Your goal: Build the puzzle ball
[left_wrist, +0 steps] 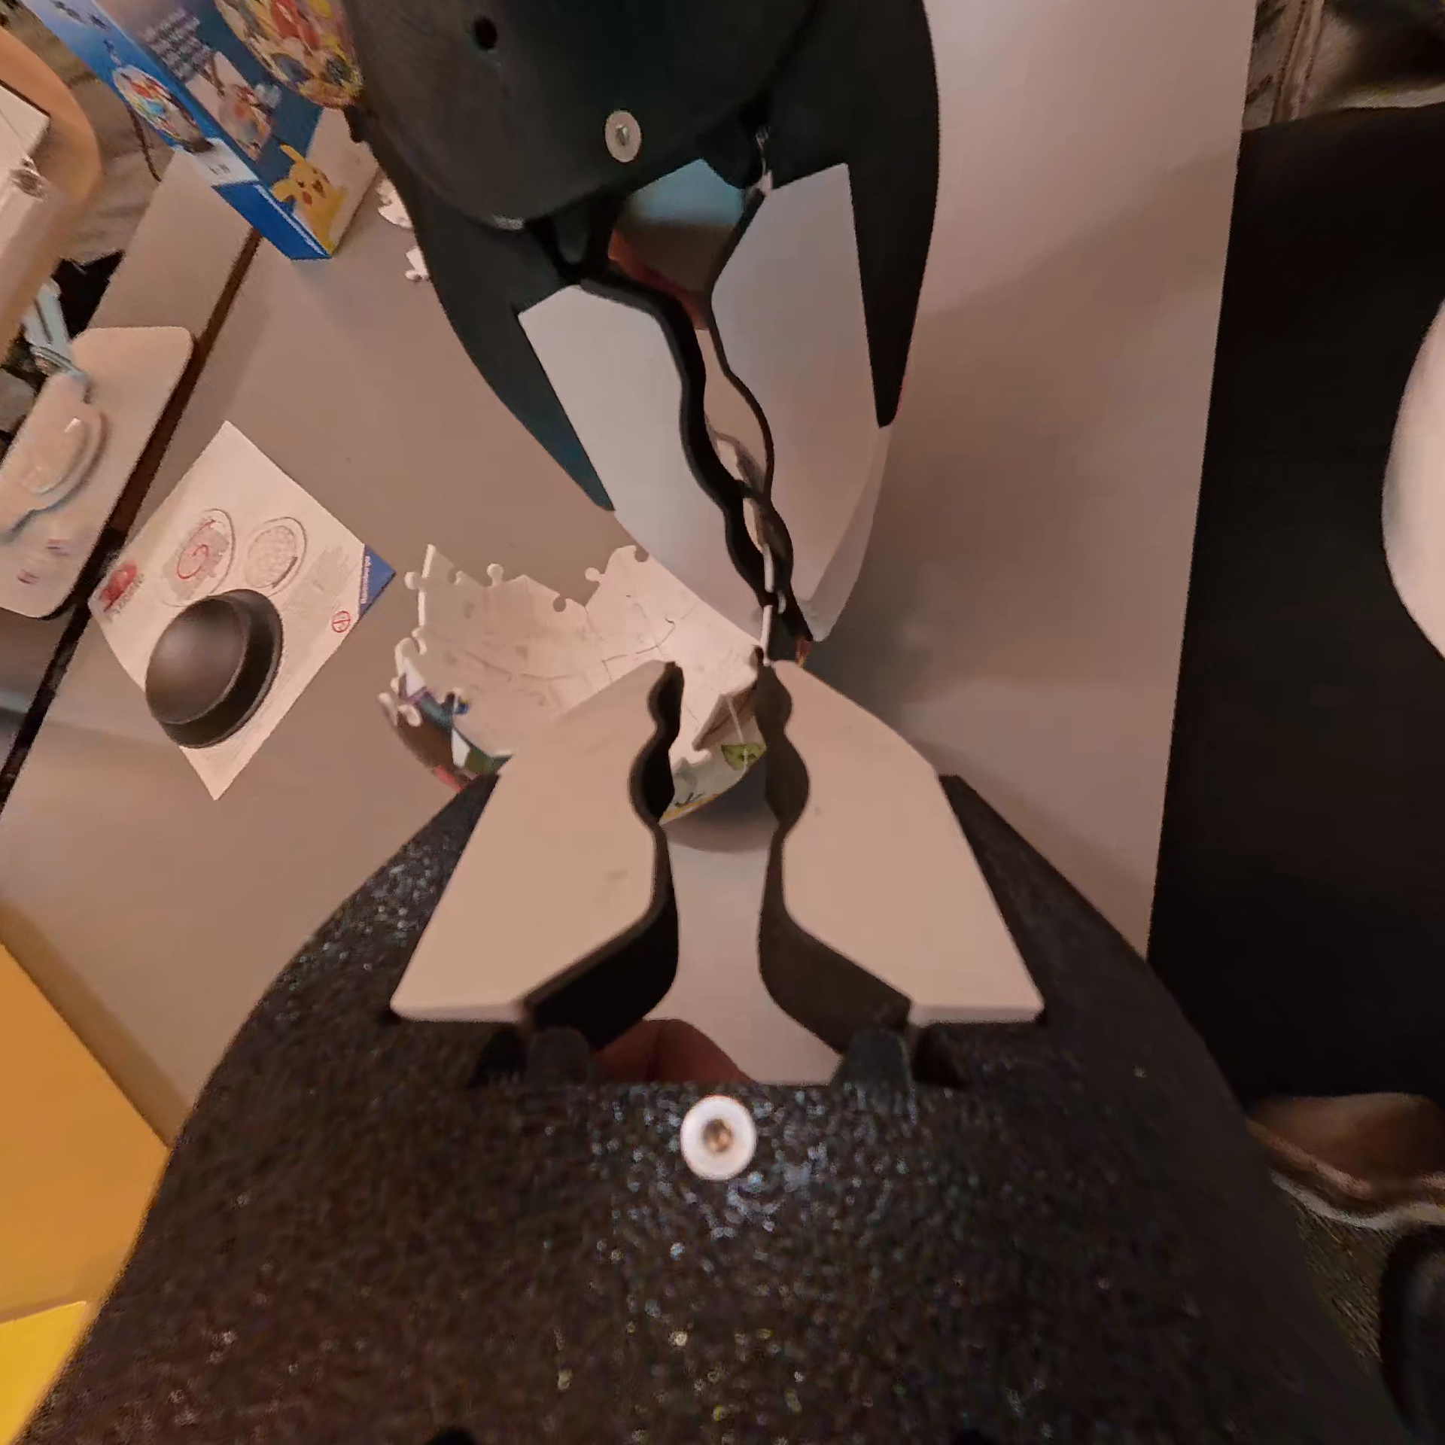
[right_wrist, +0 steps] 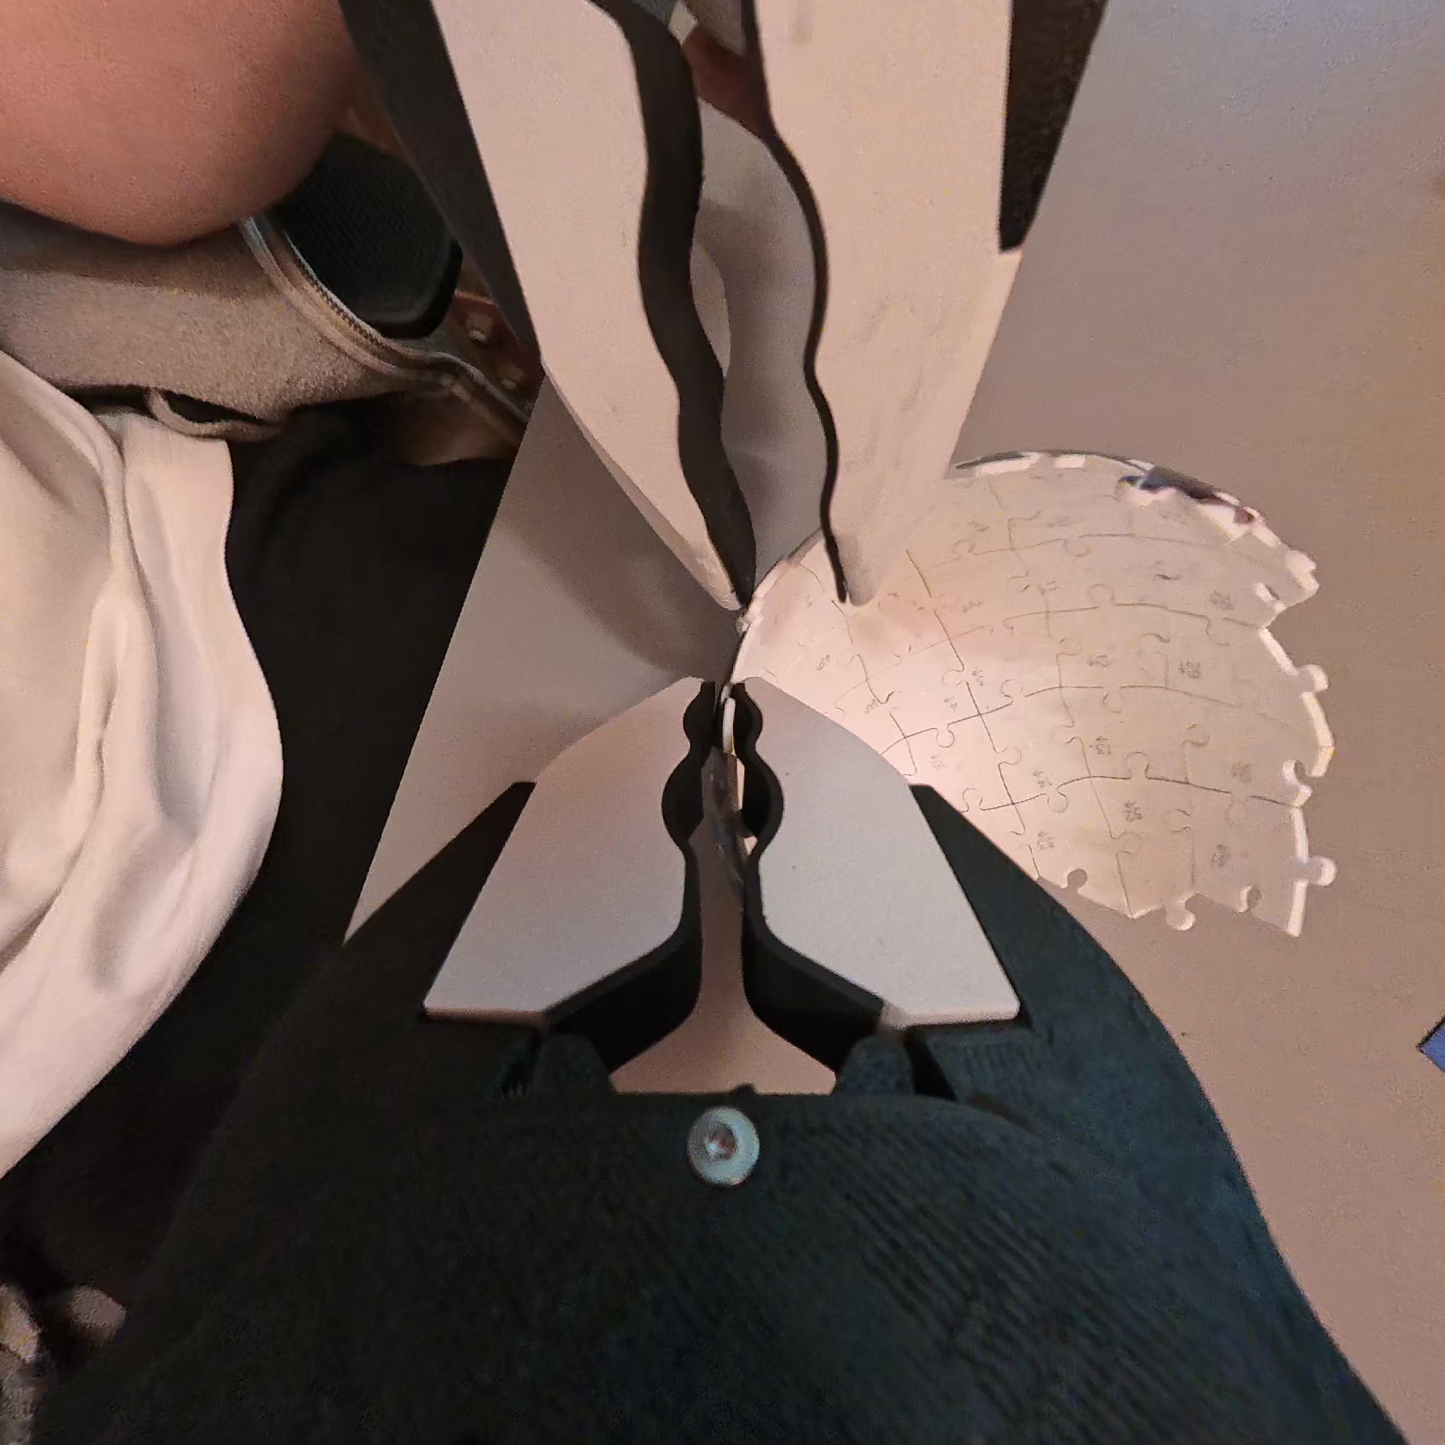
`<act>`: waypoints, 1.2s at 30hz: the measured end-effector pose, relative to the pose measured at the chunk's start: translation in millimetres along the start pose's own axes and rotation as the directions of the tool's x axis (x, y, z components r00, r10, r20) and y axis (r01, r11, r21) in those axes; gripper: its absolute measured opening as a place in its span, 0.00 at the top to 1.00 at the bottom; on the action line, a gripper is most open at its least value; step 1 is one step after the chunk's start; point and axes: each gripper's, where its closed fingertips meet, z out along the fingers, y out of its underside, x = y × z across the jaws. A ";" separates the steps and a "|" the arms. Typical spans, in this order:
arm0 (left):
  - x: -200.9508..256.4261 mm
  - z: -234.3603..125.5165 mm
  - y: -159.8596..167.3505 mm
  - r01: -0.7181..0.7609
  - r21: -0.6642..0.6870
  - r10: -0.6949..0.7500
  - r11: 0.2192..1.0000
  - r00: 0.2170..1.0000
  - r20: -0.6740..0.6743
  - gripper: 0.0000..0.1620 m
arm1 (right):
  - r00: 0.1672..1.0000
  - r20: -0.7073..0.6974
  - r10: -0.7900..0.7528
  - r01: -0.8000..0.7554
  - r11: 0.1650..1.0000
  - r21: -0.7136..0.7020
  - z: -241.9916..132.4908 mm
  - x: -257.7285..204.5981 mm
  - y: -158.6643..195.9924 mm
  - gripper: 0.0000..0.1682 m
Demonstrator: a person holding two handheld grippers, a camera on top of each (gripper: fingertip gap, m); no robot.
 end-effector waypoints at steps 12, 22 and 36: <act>12.6 7.6 14.9 -0.114 -0.263 0.063 0.958 0.978 -0.198 0.93 | 0.996 -0.007 -0.093 0.093 0.993 -0.068 1.4 -3.5 7.9 0.98; 7.0 11.4 3.2 -0.132 -0.351 0.018 0.927 0.950 -0.310 0.94 | 0.994 -0.045 -0.097 0.100 0.993 0.067 -9.2 -1.2 11.2 0.97; 3.0 24.2 -10.1 -0.029 -0.425 -0.135 0.905 0.926 -0.351 0.95 | 0.988 -0.087 -0.128 0.136 0.986 0.095 -24.6 0.0 23.5 0.97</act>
